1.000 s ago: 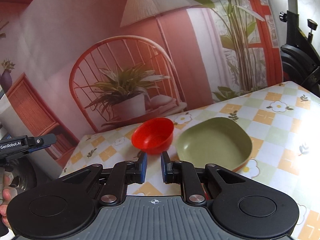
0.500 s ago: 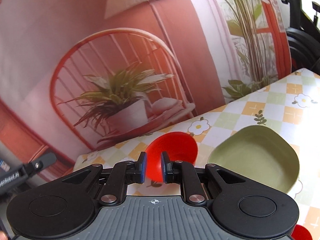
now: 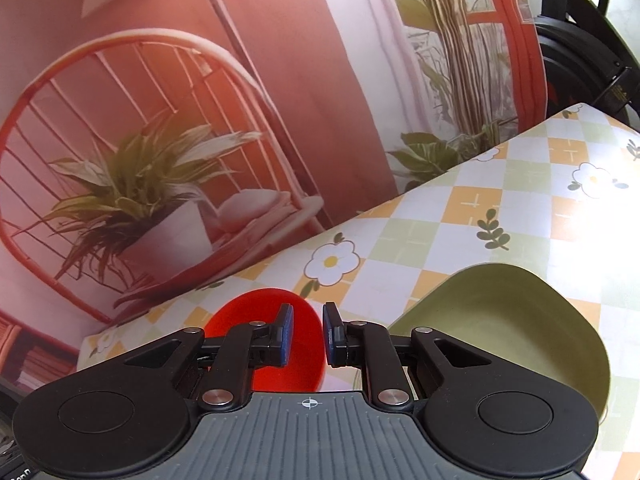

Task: Organize plates and bowls

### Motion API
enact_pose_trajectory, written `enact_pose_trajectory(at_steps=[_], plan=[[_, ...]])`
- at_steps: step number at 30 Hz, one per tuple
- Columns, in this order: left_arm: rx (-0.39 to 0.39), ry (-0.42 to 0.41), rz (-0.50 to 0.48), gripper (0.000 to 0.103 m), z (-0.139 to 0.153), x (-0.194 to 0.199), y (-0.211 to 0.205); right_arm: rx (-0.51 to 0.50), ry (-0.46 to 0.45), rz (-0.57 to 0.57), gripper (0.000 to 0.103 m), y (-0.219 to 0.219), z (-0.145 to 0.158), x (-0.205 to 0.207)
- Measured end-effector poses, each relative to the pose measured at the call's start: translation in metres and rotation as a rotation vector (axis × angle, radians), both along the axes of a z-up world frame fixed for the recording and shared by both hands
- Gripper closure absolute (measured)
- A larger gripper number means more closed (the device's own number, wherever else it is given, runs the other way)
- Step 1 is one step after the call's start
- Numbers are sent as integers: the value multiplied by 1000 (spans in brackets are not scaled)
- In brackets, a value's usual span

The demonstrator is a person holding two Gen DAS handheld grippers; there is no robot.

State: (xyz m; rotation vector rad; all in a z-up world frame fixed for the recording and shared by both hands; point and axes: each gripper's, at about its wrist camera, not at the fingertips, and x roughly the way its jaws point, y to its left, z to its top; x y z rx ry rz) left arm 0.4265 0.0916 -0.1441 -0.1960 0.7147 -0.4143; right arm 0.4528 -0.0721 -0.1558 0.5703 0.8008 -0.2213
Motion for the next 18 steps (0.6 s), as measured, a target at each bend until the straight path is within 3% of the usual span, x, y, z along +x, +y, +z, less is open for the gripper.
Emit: enact_pose_trajectory(at_steps=[18], plan=[[-18,97,-4,76,-34,20,-14,3,70,52,87,6,-29,12]])
